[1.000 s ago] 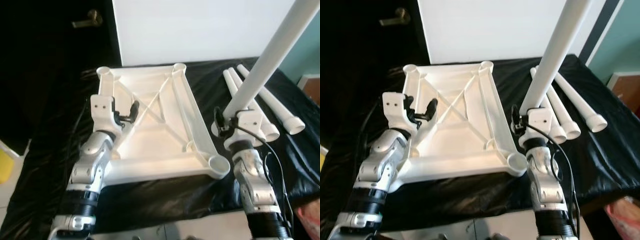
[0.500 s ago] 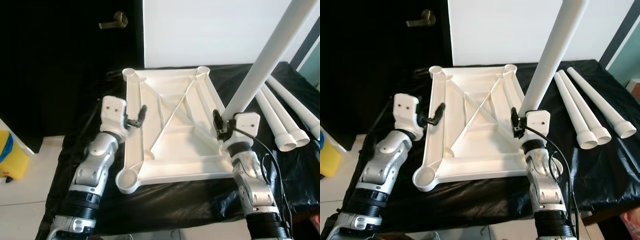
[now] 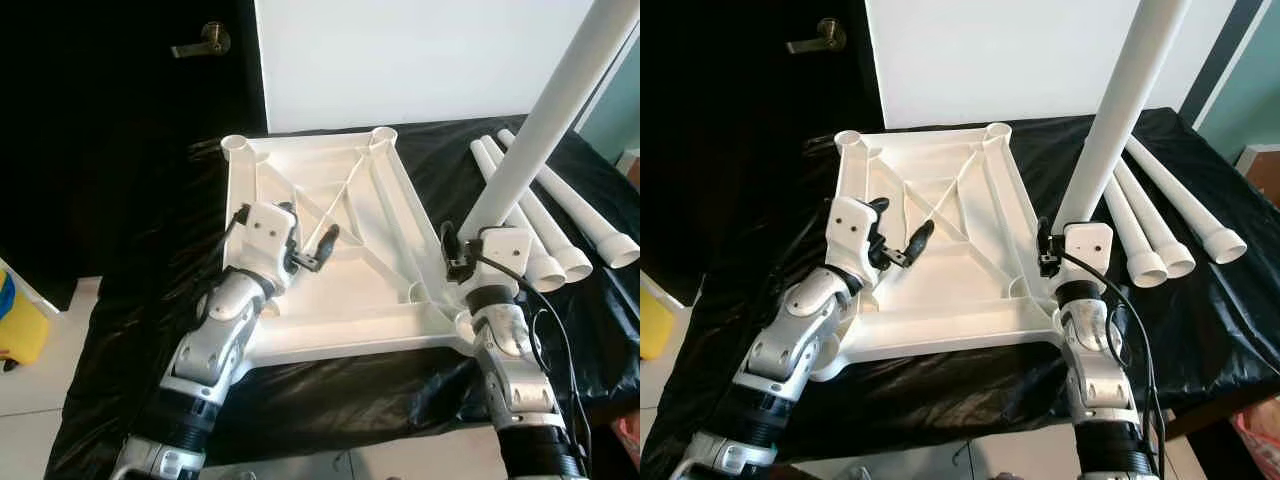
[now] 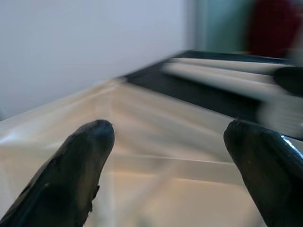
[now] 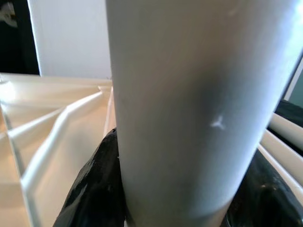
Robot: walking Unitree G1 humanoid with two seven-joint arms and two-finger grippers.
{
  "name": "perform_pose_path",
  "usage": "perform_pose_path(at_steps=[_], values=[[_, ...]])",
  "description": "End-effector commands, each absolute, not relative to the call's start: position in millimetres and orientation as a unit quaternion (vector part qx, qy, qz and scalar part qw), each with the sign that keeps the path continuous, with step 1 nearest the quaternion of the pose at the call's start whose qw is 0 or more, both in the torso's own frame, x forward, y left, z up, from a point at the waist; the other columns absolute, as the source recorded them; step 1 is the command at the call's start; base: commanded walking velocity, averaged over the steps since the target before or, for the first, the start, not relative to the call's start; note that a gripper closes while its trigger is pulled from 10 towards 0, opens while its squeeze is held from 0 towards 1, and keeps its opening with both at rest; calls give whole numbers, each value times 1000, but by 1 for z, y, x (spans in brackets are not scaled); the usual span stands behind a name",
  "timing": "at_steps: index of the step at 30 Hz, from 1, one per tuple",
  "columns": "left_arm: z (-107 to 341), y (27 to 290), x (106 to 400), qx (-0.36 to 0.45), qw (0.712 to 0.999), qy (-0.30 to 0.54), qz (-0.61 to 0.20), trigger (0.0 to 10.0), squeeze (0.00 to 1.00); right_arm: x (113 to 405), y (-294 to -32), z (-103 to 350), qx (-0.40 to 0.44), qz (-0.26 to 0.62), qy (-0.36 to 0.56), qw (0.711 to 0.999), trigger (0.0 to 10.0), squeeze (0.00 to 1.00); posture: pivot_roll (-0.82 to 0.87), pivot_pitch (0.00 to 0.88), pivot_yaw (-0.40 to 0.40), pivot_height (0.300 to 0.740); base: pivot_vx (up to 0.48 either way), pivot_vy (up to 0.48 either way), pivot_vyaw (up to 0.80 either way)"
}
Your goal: Building children table
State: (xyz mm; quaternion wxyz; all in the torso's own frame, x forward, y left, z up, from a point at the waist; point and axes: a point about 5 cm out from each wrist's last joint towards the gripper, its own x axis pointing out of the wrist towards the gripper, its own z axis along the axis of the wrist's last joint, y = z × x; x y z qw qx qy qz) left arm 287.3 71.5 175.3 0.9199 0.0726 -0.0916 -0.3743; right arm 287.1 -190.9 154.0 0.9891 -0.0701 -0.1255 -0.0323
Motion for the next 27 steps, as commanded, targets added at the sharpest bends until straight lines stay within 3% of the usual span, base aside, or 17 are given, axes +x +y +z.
perform_pose_path(at_steps=[1,7,15,20,27], values=[[174,65,280,76,903,-93,-412,10000,0,285,-190,159,-75,-29,-135,988,10000,0,12,3,-27,740,0,0,0],[159,59,265,126,865,-66,-482,10000,0,274,-190,165,-93,-42,-139,985,10000,0,11,13,-29,740,0,0,0],[158,58,267,135,869,-63,-472,10000,0,255,-185,157,-58,-31,-117,991,10000,0,2,25,-23,740,0,0,0],[170,58,277,89,885,-70,-451,10000,0,250,-182,153,-59,-23,-106,992,10000,0,-9,27,-14,740,0,0,0],[199,48,273,-6,859,-101,-502,10000,0,252,-184,151,-58,-19,-89,994,10000,0,-5,28,-21,740,0,0,0]])
